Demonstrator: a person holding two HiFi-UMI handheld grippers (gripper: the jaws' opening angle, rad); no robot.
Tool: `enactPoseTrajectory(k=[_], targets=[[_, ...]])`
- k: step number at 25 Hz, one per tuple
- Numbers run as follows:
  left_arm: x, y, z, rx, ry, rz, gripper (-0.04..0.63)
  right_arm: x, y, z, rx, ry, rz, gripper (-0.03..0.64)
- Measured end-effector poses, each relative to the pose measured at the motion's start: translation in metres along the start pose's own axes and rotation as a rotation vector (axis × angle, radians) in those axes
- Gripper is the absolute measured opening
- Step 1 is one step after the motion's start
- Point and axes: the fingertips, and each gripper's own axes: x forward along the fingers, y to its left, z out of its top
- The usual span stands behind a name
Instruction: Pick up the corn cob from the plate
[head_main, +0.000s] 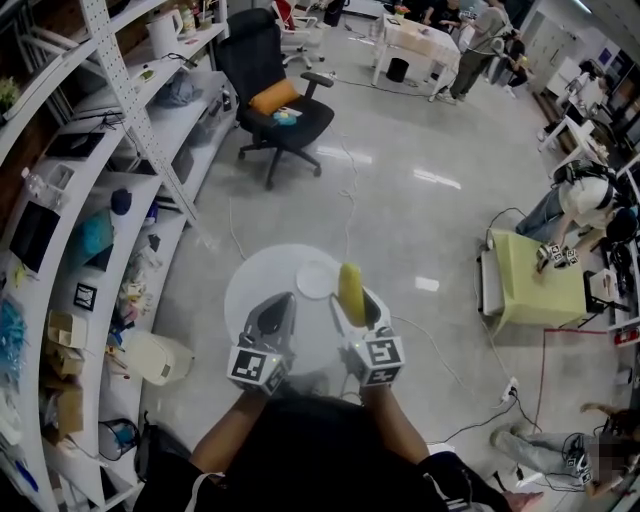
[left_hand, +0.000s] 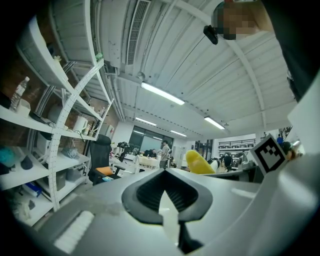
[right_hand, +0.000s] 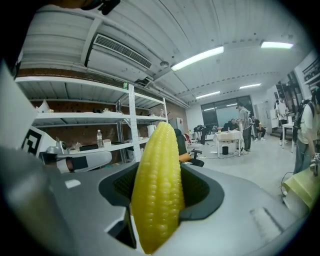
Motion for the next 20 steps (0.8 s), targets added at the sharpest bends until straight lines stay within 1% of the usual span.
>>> enactPoseTrajectory(k=[13,20], targets=[[0.014,-0.001,-0.002,0.004,0.009,-0.001,0.0,-0.003,-0.011,0.01,-0.013,-0.032,0.003,0.249],[0.019,0.0,-0.004,0.002,0.013,-0.005,0.0,0.001,-0.013,0.01,-0.013,-0.033,0.007,0.249]])
